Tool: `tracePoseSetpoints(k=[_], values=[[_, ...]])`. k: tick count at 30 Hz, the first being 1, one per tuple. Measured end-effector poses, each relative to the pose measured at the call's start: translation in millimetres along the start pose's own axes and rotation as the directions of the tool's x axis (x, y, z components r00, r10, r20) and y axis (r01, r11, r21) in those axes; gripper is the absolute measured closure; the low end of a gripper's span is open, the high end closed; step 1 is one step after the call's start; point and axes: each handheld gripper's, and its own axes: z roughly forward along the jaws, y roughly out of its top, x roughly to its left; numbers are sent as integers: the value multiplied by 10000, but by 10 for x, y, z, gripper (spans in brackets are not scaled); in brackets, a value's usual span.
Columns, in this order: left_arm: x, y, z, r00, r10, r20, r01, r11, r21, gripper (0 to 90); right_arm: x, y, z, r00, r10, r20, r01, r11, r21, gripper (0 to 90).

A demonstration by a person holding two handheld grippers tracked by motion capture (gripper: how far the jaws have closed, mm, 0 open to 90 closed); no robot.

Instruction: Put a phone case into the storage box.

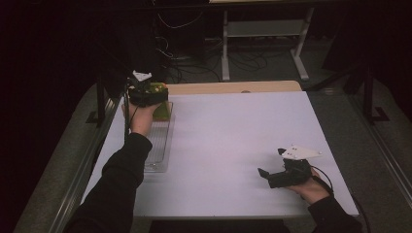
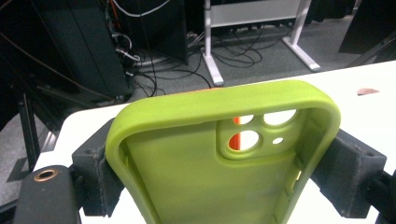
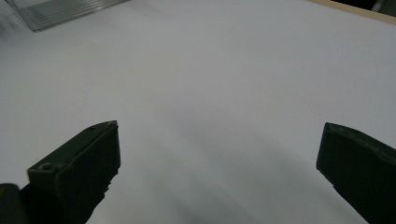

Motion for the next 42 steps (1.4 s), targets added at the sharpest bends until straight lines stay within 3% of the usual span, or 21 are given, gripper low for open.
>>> tracePoseSetpoints(k=[3, 4, 7, 8, 14, 16, 18, 21, 22, 26, 31, 35, 42], values=[[29, -40, 37, 9998, 158, -115, -156, 9997, 184, 147, -2, -2, 0, 10000, 18, -6, -18, 10000, -23, 0], [25, -54, 59, 9999, -21, -115, 23, 9999, 119, 146, -2, -2, -1, 10000, 15, -11, -15, 10000, -21, 0], [58, -100, 88, 9999, 75, -120, -71, 9995, 318, 145, -2, -1, -2, 10000, -8, 3, 8, 10000, -10, 0], [49, -120, 108, 9998, -103, -142, 106, 9996, 275, 145, 5, -2, -4, 10000, 82, -27, -81, 10000, 47, 0], [68, -203, 186, 9998, -161, -129, 166, 9990, 407, 143, 5, -1, 2, 10000, 3, -7, -3, 10000, 21, 0], [68, -229, 206, 9998, 20, -211, -8, 9984, 566, 142, 10, -3, -2, 10000, 40, -14, -40, 10000, 78, 0], [58, -254, 241, 9997, -132, -187, 139, 9991, 394, 141, 4, -2, -2, 10000, -44, 11, 44, 10000, -2, 0], [61, -264, 255, 9994, 192, -281, -181, 9990, 405, 140, 10, -3, -4, 10000, -31, 12, 31, 10000, 26, 0], [47, -266, 273, 9996, 72, -257, -67, 9998, 204, 140, 12, -3, -5, 10000, -16, -3, 16, 10000, 33, 0], [61, -275, 285, 9991, 268, -318, -261, 9994, 229, 134, 22, -6, -8, 9999, 111, -57, -111, 9999, 101, 0], [76, -281, 313, 9998, -173, -34, 173, 9998, -32, 64, 16, -10, -6, 10000, 42, -39, -42, 10000, 69, 0], [114, -283, 310, 9997, -214, 128, 213, 9997, 114, 26, 19, -10, -5, 10000, 36, -56, -36, 10000, 75, 0], [164, -240, 223, 9996, -221, 160, 222, 9997, -87, 12, 23, -11, -1, 9999, 43, -92, -42, 9999, 91, 0]])
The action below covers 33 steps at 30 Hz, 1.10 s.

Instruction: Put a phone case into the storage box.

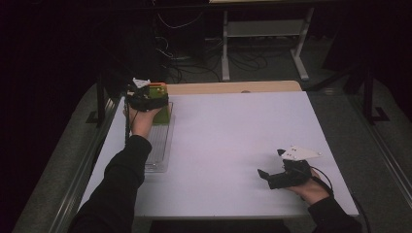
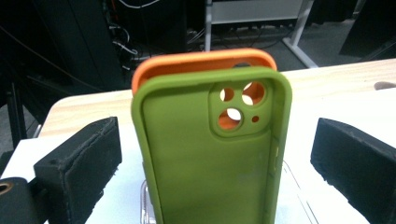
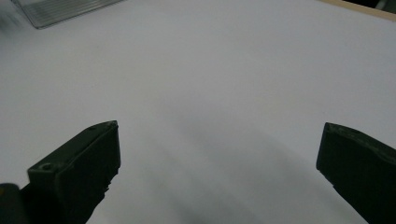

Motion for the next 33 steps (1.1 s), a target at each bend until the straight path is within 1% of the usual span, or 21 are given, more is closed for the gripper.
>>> tracePoseSetpoints(k=[2, 4, 5, 7, 8, 10, 12, 15, 17, 18, 19, 20, 22, 24, 25, 27, 29, 30, 31, 32, 33], values=[[14, 19, -45, 9999, -82, 143, 83, 10000, -30, 13, 2, 0, -2, 10000, 68, -17, -68, 10000, 37, 0], [38, 35, -92, 9994, 116, 317, -118, 9999, 71, 13, 1, 0, -3, 10000, 70, -27, -70, 10000, 50, 0], [45, 42, -114, 9987, -74, 508, 71, 10000, 58, 12, 2, 0, -3, 10000, 64, -29, -63, 10000, 39, 0], [60, 46, -151, 9957, -163, 907, 147, 9997, 177, 12, -3, 1, -1, 10000, -25, -23, 25, 10000, -16, 0], [65, 47, -176, 9937, -22, 1122, -12, 9996, 300, 13, 0, 2, -3, 10000, 16, -42, -17, 10000, -21, 0], [55, 45, -236, 9866, 250, 1614, -328, 9984, 460, 12, 2, 8, -5, 10000, 5, -45, -5, 10000, -49, 0], [45, 46, -302, 9757, 460, 2142, -597, 9965, 580, 13, 1, 14, -12, 10000, 24, -63, -25, 10000, -95, 0], [-6, 55, -413, 9556, 748, 2850, -923, 9946, 485, 12, -1, 14, -22, 9999, 1, -127, -1, 10000, -64, 0], [-43, 61, -480, 9409, 911, 3263, -1083, 9935, 348, 13, 3, 22, -25, 9999, 28, -141, -29, 10000, -94, 0], [-69, 63, -527, 9302, 1014, 3529, -1200, 9923, 313, 13, 7, 26, -25, 9999, 49, -141, -51, 9999, -115, 0], [-88, 61, -553, 9251, 1071, 3644, -1251, 9918, 261, 13, 15, 29, -29, 9998, 107, -166, -108, 9999, -44, 0], [-119, 58, -595, 9150, 1175, 3859, -1375, 9902, 247, 13, 14, 30, -30, 9999, 42, -163, -43, 10000, -44, 0], [-168, 43, -643, 9013, 1310, 4129, -1528, 9880, 202, 13, 22, 28, -32, 9999, 32, -138, -32, 10000, -3, 0], [-210, 16, -688, 8856, 1506, 4393, -1772, 9840, 199, 13, 25, 26, -31, 9999, 54, -148, -54, 10000, -31, 0], [-230, -4, -703, 8819, 1697, 4398, -1972, 9802, 171, 13, 26, 25, -32, 9999, 52, -151, -53, 10000, -21, 0], [-261, -47, -729, 8757, 1838, 4465, -2146, 9765, 189, 13, 19, 22, -34, 9999, -46, -137, 45, 10000, -79, 0], [-283, -86, -757, 8630, 1968, 4653, -2304, 9730, 158, 13, 18, 19, -38, 9999, -12, -145, 11, 10000, -69, 0], [-293, -102, -778, 8586, 1997, 4722, -2358, 9717, 178, 13, 17, 19, -39, 9999, 0, -160, -1, 10000, -70, 0], [-304, -120, -795, 8548, 1954, 4807, -2297, 9732, 130, 13, 15, 18, -39, 9998, -10, -180, 9, 10000, -75, 0], [-305, -133, -815, 8504, 2006, 4864, -2357, 9717, 115, 13, 16, 18, -40, 9998, -13, -187, 12, 10000, -75, 0], [-312, -144, -834, 8506, 1931, 4891, -2300, 9731, 156, 13, 17, 18, -40, 9998, -16, -197, 15, 10000, -76, 0]])
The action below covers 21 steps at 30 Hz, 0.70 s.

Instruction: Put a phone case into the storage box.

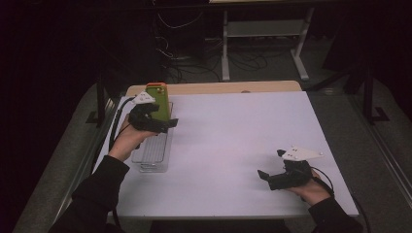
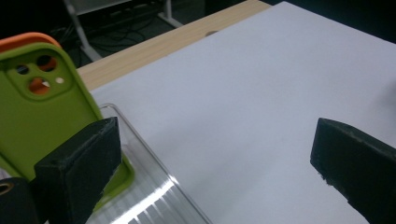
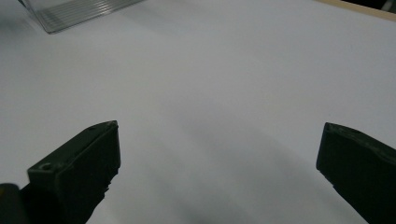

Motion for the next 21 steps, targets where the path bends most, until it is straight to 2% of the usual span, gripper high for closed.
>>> tracePoseSetpoints(k=[1, 2, 6, 9, 10, 17, 21], values=[[-11, -11, -22, 9998, 193, 75, -192, 9998, -102, 13, 3, 0, -1, 10000, 53, -36, -53, 10000, 26, 0], [-35, -25, -46, 9998, 57, 183, -56, 9999, -100, 13, 9, 1, -3, 9999, 128, -56, -127, 9999, 75, 0], [-107, -81, -133, 9986, 115, 519, -100, 9995, -286, 13, -7, 4, -1, 10000, -41, -51, 40, 10000, -36, 0], [-181, -162, -185, 9971, 265, 711, -247, 9994, -258, 13, -3, 5, -1, 9999, -40, -92, 40, 10000, -12, 0], [-201, -191, -200, 9966, 346, 752, -328, 9992, -241, 13, 6, 10, -8, 9998, 110, -162, -109, 9999, 15, 0], [-315, -392, -260, 9914, 484, 1215, -455, 9986, -269, 14, -2, 32, -19, 9997, 111, -237, -111, 9999, -38, 0], [-355, -505, -261, 9872, 435, 1537, -406, 9989, -218, 13, -7, 48, -22, 9997, 2, -247, -4, 10000, -57, 0]])
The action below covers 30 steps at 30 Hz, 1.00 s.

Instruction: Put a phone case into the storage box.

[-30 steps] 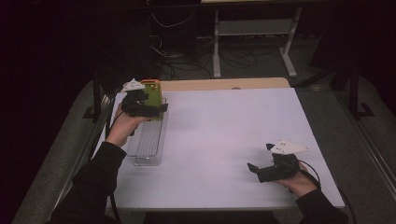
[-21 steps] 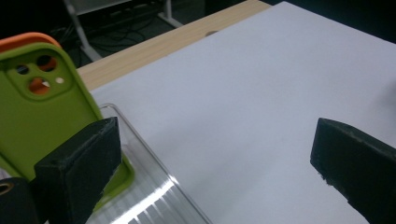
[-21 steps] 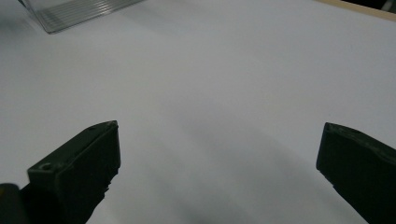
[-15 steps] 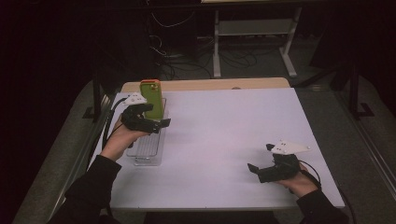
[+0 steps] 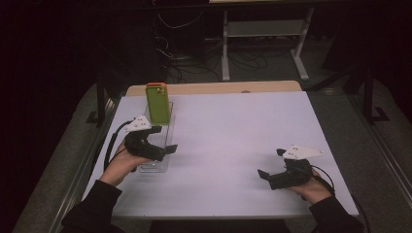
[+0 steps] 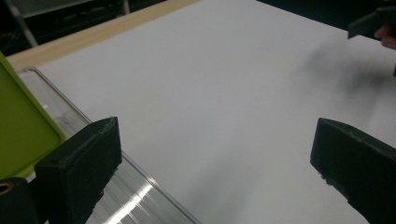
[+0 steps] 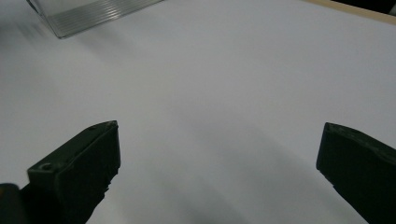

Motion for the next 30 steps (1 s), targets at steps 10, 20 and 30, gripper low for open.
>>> tracePoseSetpoints(k=[10, 20, 30], values=[[-70, -254, -86, 9997, 111, 228, -105, 9996, -273, 13, 27, 89, 9, 9994, -236, -245, 236, 9997, 15, 0], [-130, -380, -125, 9979, 246, 604, -226, 9992, -341, 13, 18, 189, -57, 9993, -213, -319, 199, 9988, -457, 0], [-161, -439, -103, 9978, 413, 526, -415, 9991, 17, 13, 3, 208, -59, 9993, -220, -315, 204, 9984, -519, 0]])
